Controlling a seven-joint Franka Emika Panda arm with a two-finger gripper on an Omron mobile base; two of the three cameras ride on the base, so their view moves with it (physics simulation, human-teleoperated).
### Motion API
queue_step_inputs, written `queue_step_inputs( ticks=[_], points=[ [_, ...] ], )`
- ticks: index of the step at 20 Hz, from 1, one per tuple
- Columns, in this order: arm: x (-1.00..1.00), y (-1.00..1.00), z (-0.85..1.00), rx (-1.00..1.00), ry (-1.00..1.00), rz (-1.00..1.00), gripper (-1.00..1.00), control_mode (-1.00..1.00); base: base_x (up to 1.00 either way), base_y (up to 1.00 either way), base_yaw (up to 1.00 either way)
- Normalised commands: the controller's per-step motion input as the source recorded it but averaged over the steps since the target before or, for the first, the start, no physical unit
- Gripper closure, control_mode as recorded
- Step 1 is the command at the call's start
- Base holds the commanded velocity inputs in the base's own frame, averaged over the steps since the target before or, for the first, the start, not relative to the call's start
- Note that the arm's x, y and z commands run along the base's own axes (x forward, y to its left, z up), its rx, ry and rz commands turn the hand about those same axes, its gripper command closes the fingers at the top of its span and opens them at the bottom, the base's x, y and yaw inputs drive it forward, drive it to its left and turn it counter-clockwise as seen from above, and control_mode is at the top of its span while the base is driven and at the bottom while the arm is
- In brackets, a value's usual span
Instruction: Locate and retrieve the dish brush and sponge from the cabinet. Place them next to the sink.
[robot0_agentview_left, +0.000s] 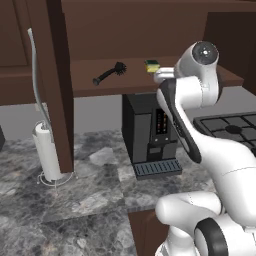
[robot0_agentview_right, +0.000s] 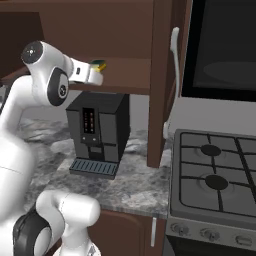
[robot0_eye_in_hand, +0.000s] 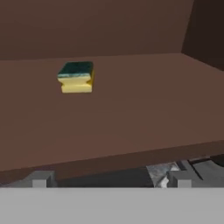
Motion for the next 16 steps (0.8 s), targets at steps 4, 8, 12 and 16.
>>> queue_step_inputs(
  ticks=[4, 8, 12, 16],
  points=[
    [0.35, 0.0, 0.14, 0.0, 0.16, 0.03, -1.0, -1.0, 0.0, 0.0, 0.0],
    [0.25, 0.0, 0.17, -0.01, 0.07, 0.01, -1.0, -1.0, 0.0, 0.0, 0.0],
    [0.19, 0.02, 0.09, -0.01, 0.01, 0.0, -1.0, -1.0, 0.0, 0.0, 0.0],
    [0.21, 0.04, -0.04, 0.0, -0.05, 0.0, -1.0, -1.0, 0.0, 0.0, 0.0]
  ],
)
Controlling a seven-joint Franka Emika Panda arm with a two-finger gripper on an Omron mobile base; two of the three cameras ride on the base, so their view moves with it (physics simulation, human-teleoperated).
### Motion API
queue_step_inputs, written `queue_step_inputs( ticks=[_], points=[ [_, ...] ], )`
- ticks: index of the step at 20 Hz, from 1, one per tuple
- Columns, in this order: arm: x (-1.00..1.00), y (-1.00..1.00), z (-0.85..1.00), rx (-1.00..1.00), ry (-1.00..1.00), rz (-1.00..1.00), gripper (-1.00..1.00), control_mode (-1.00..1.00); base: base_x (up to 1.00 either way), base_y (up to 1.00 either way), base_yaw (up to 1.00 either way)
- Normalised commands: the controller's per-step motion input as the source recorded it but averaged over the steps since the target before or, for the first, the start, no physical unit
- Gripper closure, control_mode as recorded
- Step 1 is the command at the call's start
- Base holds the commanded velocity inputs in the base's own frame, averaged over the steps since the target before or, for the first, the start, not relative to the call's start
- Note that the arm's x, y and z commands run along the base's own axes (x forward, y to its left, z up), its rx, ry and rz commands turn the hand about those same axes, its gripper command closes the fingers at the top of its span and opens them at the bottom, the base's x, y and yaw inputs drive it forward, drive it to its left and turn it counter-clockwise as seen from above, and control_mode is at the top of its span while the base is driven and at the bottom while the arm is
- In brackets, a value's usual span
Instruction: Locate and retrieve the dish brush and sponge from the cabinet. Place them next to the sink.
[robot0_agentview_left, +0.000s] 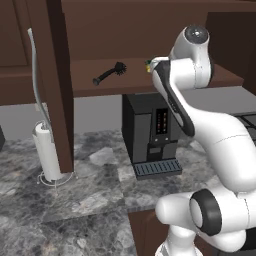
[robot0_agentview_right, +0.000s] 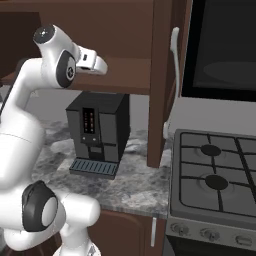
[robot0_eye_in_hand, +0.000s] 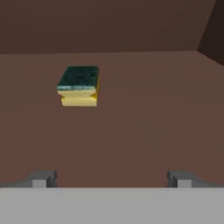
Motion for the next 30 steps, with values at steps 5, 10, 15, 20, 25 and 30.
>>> queue_step_inputs(
  ticks=[5, 10, 15, 20, 25, 30],
  points=[
    [0.24, 0.03, -0.01, 0.0, -0.04, 0.0, -1.0, -1.0, 0.0, 0.0, 0.0],
    [0.25, 0.08, 0.0, 0.0, -0.02, 0.0, -1.0, -1.0, 0.0, 0.0, 0.0],
    [0.21, 0.14, 0.0, 0.0, 0.0, 0.01, -1.0, -1.0, 0.0, 0.0, 0.0],
    [0.2, 0.14, 0.0, 0.0, 0.0, 0.02, -1.0, -1.0, 0.0, 0.0, 0.0],
    [0.26, 0.02, 0.0, 0.0, 0.0, 0.01, -1.0, -1.0, 0.0, 0.0, 0.0],
    [0.3, 0.01, 0.0, 0.0, 0.0, 0.0, -1.0, -1.0, 0.0, 0.0, 0.0]
  ],
)
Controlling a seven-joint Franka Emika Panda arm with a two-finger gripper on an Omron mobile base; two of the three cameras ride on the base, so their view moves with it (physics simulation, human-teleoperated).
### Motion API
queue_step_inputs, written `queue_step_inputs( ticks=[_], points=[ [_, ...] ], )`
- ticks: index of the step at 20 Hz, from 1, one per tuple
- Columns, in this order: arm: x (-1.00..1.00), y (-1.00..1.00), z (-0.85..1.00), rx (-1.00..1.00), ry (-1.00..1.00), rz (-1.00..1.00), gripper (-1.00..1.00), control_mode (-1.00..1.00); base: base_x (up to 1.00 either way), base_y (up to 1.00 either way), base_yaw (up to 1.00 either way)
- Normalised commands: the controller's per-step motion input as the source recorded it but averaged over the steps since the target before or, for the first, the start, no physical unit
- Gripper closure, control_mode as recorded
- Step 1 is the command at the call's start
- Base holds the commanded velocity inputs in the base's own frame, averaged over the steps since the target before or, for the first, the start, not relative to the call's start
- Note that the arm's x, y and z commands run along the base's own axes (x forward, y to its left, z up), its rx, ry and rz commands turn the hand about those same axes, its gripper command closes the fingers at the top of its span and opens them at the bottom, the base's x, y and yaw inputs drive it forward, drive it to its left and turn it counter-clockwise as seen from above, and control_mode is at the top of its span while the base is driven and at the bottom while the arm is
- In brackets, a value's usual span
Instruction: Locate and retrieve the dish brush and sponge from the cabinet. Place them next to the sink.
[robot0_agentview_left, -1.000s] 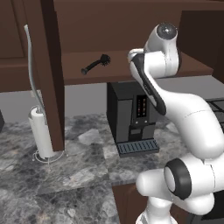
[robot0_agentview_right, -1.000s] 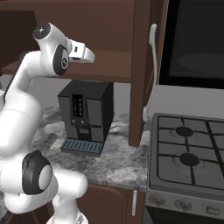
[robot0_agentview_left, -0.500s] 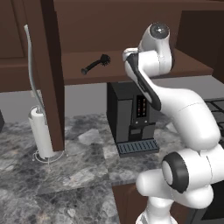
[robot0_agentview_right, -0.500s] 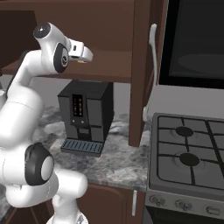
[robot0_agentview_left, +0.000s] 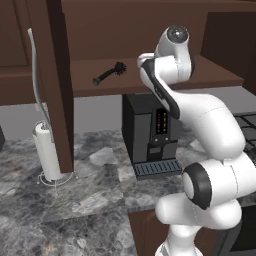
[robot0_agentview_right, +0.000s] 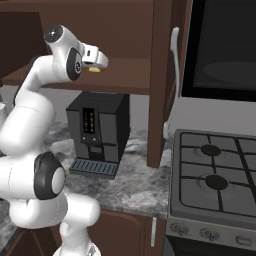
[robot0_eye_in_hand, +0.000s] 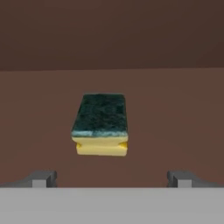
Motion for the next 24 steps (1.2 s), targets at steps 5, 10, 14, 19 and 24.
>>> queue_step_inputs(
  ticks=[5, 10, 14, 19, 24],
  points=[
    [0.3, 0.01, 0.0, 0.0, 0.0, 0.01, -1.0, -1.0, 0.0, 0.0, 0.0],
    [0.26, 0.0, -0.03, 0.0, 0.0, 0.02, -1.0, -1.0, 0.0, 0.0, 0.0],
    [0.22, 0.0, -0.09, 0.0, 0.01, 0.01, -1.0, -1.0, 0.0, 0.0, 0.0],
    [0.24, 0.0, -0.11, 0.0, 0.02, 0.01, -1.0, -1.0, 0.0, 0.0, 0.0],
    [0.31, 0.0, -0.02, 0.0, 0.01, 0.0, -1.0, -1.0, 0.0, 0.0, 0.0]
  ],
)
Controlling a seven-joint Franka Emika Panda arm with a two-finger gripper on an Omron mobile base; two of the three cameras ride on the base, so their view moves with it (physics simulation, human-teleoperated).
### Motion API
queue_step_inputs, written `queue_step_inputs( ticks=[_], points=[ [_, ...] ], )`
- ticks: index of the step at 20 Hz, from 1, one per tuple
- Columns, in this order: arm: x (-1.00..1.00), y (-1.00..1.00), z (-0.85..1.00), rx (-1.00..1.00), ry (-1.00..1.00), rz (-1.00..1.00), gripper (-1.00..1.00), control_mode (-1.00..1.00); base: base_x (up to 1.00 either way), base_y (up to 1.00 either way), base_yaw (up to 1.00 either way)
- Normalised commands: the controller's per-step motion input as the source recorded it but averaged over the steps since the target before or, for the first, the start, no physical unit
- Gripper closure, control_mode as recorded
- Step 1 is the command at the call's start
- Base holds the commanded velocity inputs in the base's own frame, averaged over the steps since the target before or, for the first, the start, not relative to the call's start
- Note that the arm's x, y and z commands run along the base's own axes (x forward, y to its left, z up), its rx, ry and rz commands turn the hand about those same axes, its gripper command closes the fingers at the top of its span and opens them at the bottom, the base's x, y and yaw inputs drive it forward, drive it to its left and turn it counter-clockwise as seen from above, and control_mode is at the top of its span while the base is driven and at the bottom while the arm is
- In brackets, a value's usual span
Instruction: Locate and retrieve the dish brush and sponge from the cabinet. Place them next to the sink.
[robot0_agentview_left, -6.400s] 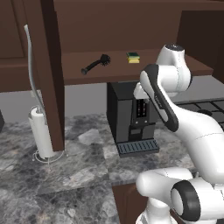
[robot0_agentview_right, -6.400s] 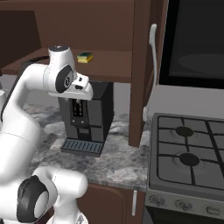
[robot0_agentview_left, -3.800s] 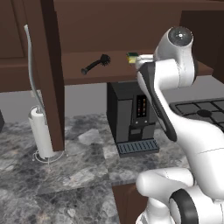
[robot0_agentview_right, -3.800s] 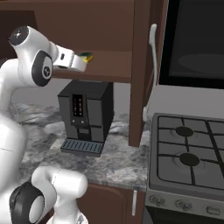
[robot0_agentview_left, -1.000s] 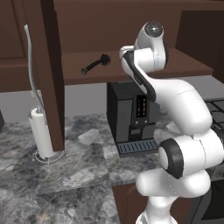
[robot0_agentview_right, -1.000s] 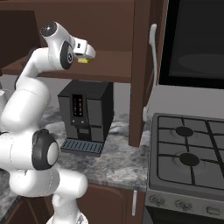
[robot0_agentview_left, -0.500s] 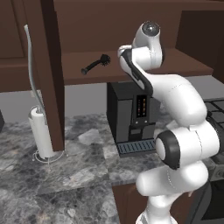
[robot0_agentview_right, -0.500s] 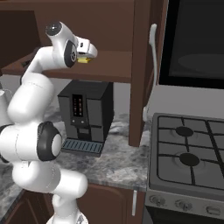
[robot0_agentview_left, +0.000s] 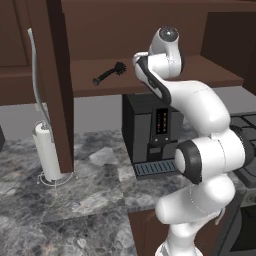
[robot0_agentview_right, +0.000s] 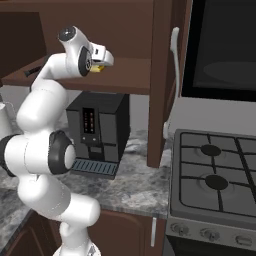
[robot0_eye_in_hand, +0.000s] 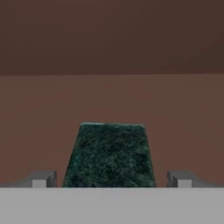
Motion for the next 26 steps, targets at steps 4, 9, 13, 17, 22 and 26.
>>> queue_step_inputs(
  ticks=[4, 9, 13, 17, 22, 26],
  points=[
    [0.15, 0.0, -0.01, 0.0, 0.0, 0.0, -1.0, -1.0, 0.0, 0.0, 0.0],
    [0.0, 0.0, -0.1, 0.01, 0.0, 0.0, -1.0, -1.0, 0.0, 0.0, 0.0],
    [0.0, 0.0, -0.14, 0.02, 0.0, 0.0, 1.0, -1.0, 0.0, 0.0, 0.0],
    [0.0, 0.0, -0.13, 0.03, 0.0, 0.0, 1.0, -1.0, 0.0, 0.0, 0.0],
    [-0.02, 0.0, -0.02, 0.0, 0.0, 0.0, 1.0, -1.0, 0.0, 0.0, 0.0],
    [-0.26, 0.0, 0.0, 0.0, -0.01, -0.03, 1.0, -1.0, 0.0, 0.0, 0.0]
  ],
)
